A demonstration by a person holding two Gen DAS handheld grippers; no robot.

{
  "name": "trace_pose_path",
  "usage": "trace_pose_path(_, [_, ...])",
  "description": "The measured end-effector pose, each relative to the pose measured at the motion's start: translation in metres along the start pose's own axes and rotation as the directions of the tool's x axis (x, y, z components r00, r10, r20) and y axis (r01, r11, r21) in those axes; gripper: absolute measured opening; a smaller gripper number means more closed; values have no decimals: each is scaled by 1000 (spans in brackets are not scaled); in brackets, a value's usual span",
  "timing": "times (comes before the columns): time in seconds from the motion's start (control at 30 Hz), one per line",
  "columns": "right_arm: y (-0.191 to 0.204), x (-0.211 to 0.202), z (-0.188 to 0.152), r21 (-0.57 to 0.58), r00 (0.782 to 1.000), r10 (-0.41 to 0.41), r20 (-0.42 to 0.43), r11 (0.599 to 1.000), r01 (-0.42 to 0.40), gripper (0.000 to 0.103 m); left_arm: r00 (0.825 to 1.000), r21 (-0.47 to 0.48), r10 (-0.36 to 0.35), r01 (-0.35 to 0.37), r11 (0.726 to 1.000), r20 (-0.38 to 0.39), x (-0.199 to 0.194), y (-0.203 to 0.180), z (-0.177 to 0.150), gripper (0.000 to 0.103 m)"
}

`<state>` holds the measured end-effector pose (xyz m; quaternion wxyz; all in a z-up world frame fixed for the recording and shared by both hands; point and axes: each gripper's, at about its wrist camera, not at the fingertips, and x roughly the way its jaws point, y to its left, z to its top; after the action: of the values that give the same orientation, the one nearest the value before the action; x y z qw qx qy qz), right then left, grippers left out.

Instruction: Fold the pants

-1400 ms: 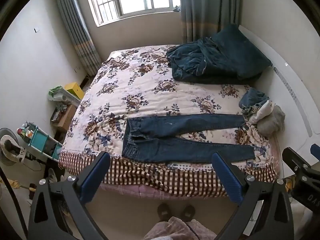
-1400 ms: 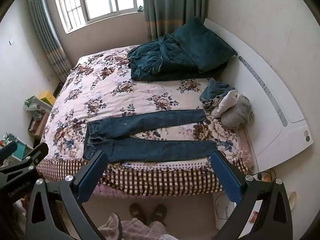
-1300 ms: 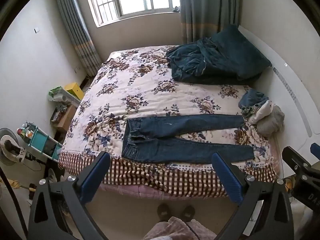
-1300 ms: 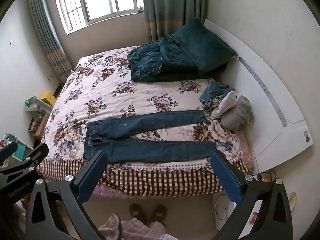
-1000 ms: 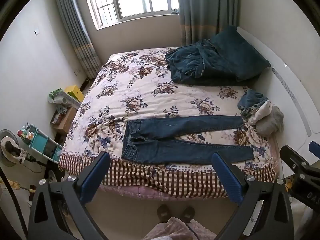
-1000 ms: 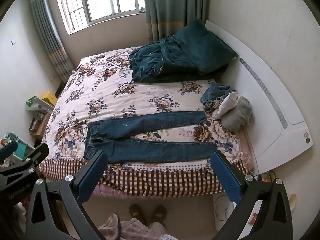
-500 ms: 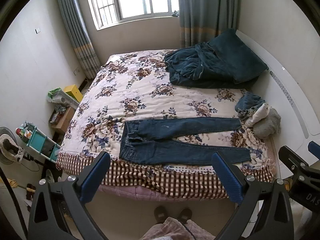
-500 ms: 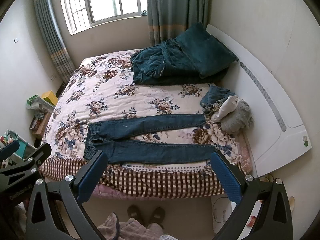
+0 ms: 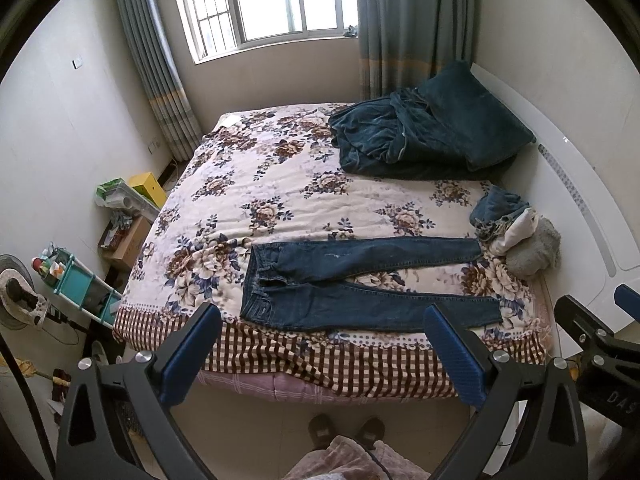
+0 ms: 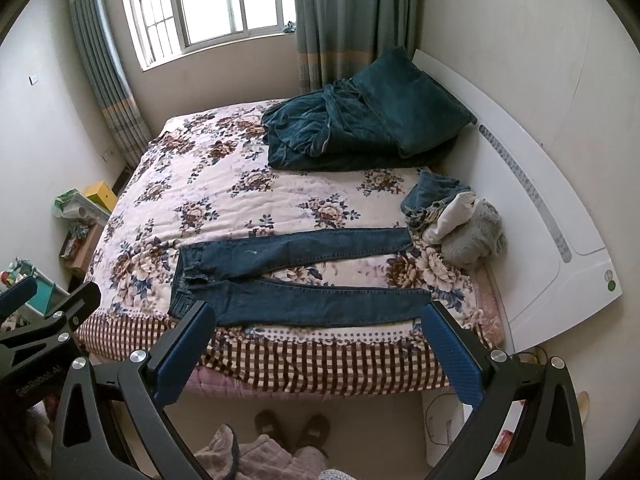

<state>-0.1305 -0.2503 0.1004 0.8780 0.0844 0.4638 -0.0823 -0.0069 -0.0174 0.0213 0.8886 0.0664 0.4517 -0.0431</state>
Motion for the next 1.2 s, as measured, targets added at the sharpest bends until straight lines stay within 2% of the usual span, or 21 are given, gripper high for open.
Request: trace_pose_path(1.2, [-1, -4, -3, 3, 1000, 12, 4, 1000, -12, 103, 1000, -2, -3, 4, 1000, 8, -4, 5, 1, 103])
